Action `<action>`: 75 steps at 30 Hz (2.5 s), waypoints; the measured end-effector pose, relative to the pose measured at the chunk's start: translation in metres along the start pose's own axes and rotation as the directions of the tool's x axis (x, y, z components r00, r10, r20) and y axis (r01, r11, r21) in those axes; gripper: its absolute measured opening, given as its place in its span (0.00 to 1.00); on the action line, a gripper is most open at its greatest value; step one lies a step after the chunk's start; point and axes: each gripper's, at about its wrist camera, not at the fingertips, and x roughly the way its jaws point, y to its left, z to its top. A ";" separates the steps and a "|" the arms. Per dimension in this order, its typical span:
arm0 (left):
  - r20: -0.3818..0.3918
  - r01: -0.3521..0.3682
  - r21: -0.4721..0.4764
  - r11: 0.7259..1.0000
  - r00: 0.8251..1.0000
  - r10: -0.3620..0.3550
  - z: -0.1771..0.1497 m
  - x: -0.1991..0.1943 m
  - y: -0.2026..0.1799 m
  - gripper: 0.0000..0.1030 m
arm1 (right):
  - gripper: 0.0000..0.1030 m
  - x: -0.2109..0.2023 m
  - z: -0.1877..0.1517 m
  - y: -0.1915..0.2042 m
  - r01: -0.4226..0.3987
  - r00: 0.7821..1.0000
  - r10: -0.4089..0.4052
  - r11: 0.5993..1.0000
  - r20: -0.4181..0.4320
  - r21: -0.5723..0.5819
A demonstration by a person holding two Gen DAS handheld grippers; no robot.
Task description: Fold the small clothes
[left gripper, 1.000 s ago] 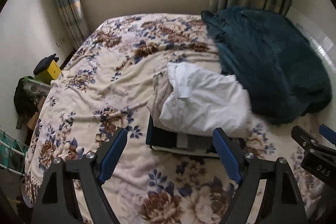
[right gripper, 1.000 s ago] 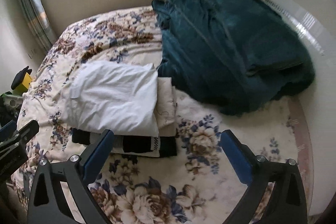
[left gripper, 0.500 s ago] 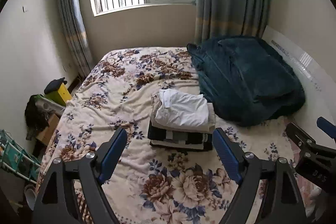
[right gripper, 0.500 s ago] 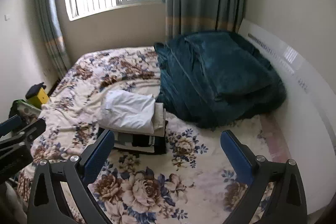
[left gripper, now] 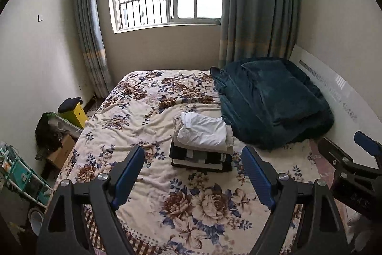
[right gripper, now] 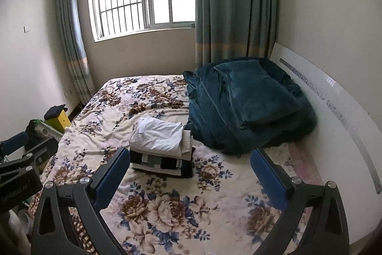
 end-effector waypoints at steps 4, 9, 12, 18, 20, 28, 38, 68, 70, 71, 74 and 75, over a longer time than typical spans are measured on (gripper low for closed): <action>0.010 -0.005 -0.013 1.000 1.000 0.005 -0.004 -0.008 0.000 1.00 | 1.00 -0.008 0.000 -0.001 0.003 1.000 -0.003 1.000 -0.003 -0.014; 0.017 -0.027 -0.037 0.999 0.999 0.028 -0.006 -0.013 0.002 1.00 | 1.00 -0.012 0.001 -0.002 -0.013 1.000 0.013 1.000 -0.004 -0.013; 0.020 -0.036 -0.045 0.998 0.999 0.037 -0.008 -0.015 0.001 1.00 | 1.00 -0.013 0.002 -0.002 -0.011 1.000 0.011 1.000 0.001 -0.024; 0.032 -0.058 -0.045 0.997 0.998 0.060 -0.009 -0.021 -0.002 1.00 | 1.00 -0.013 0.005 -0.005 -0.020 1.000 0.020 0.999 -0.002 -0.027; 0.033 -0.062 -0.047 0.997 0.997 0.063 -0.010 -0.024 -0.003 1.00 | 1.00 -0.015 0.005 -0.005 -0.026 1.000 0.025 0.999 -0.005 -0.027; 0.033 -0.074 -0.055 0.996 0.997 0.076 -0.011 -0.027 -0.003 1.00 | 1.00 -0.013 0.005 -0.002 -0.041 0.999 0.041 0.999 -0.003 -0.031; 0.033 -0.075 -0.057 0.996 0.996 0.077 -0.011 -0.027 -0.003 1.00 | 1.00 -0.014 0.006 -0.004 -0.054 0.999 0.054 0.998 0.001 -0.031; 0.034 -0.103 -0.074 0.992 0.994 0.106 -0.016 -0.036 -0.004 1.00 | 1.00 -0.007 0.002 -0.001 -0.069 0.998 0.068 0.997 -0.003 -0.043; 0.035 -0.104 -0.078 0.992 0.994 0.107 -0.016 -0.036 -0.005 1.00 | 1.00 -0.007 0.002 -0.001 -0.071 0.997 0.071 0.997 -0.005 -0.043; 0.036 -0.105 -0.081 0.991 0.993 0.108 -0.017 -0.036 -0.005 1.00 | 1.00 -0.006 0.002 -0.001 -0.070 0.998 0.070 0.997 -0.004 -0.045; 0.036 -0.108 -0.081 0.991 0.993 0.112 -0.017 -0.038 -0.005 1.00 | 1.00 -0.006 0.002 -0.001 -0.072 0.997 0.072 0.996 -0.006 -0.045; 0.039 -0.107 -0.082 0.991 0.993 0.110 -0.017 -0.038 -0.006 1.00 | 1.00 -0.006 0.002 -0.002 -0.071 0.997 0.071 0.996 -0.006 -0.045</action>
